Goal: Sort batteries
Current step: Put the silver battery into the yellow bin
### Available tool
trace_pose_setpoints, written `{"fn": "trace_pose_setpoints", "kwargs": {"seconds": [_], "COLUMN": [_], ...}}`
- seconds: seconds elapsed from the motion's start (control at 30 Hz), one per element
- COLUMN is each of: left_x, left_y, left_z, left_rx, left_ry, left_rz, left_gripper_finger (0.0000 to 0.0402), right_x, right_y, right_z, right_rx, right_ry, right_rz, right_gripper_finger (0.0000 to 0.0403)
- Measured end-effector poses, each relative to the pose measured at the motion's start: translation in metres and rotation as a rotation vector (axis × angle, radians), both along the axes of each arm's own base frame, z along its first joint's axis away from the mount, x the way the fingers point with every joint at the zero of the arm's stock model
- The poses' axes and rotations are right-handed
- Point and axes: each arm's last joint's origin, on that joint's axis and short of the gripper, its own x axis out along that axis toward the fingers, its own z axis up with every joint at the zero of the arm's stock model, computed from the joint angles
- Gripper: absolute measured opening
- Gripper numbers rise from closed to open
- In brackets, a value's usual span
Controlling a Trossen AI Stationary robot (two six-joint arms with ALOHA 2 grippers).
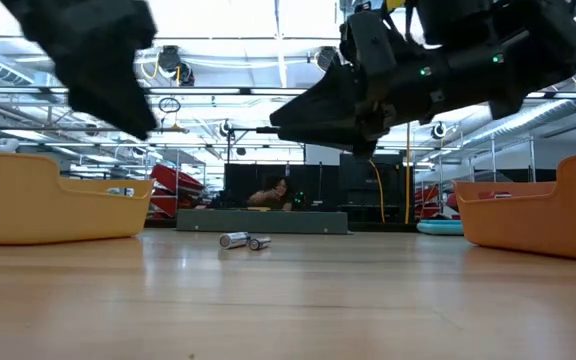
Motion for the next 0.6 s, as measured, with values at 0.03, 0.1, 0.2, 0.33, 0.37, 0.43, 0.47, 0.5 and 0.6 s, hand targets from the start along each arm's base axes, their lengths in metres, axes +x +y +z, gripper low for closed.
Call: {"fn": "trace_pose_setpoints", "kwargs": {"seconds": [0.03, 0.1, 0.2, 0.33, 0.37, 0.43, 0.47, 0.5, 0.6], "left_x": [0.006, 0.015, 0.027, 0.04, 0.043, 0.048, 0.05, 0.052, 0.056], "left_y": [0.001, 0.002, 0.004, 0.008, 0.009, 0.011, 0.012, 0.013, 0.017], "left_z": [-0.001, -0.006, -0.016, -0.029, -0.031, -0.035, -0.037, -0.038, -0.041], "left_rx": [-0.001, 0.005, 0.011, -0.012, -0.018, -0.034, -0.04, -0.049, -0.073], "left_ry": [-0.013, -0.012, 0.013, 0.046, 0.048, 0.046, 0.048, 0.043, 0.043], "left_rz": [-0.019, -0.051, -0.08, -0.12, -0.132, -0.146, -0.157, -0.162, -0.172], "left_gripper_finger": [0.0224, 0.0221, 0.0217, 0.0217, 0.0217, 0.0217, 0.0217, 0.0217, 0.0217], "right_x": [-0.001, -0.004, -0.009, -0.014, -0.014, -0.016, -0.016, -0.017, -0.018], "right_y": [0.003, 0.012, 0.023, 0.035, 0.036, 0.039, 0.041, 0.042, 0.044], "right_z": [-0.001, -0.002, -0.004, -0.005, -0.005, -0.006, -0.006, -0.006, -0.006], "right_rx": [0.002, 0.003, 0.005, -0.014, -0.016, -0.021, -0.021, -0.021, -0.023], "right_ry": [0.004, 0.013, 0.031, 0.04, 0.039, 0.041, 0.041, 0.042, 0.046], "right_rz": [-0.014, -0.025, -0.041, -0.072, -0.075, -0.076, -0.071, -0.069, -0.061], "right_gripper_finger": [0.015, 0.015, 0.015, 0.015, 0.015, 0.015, 0.015, 0.015, 0.015]}}
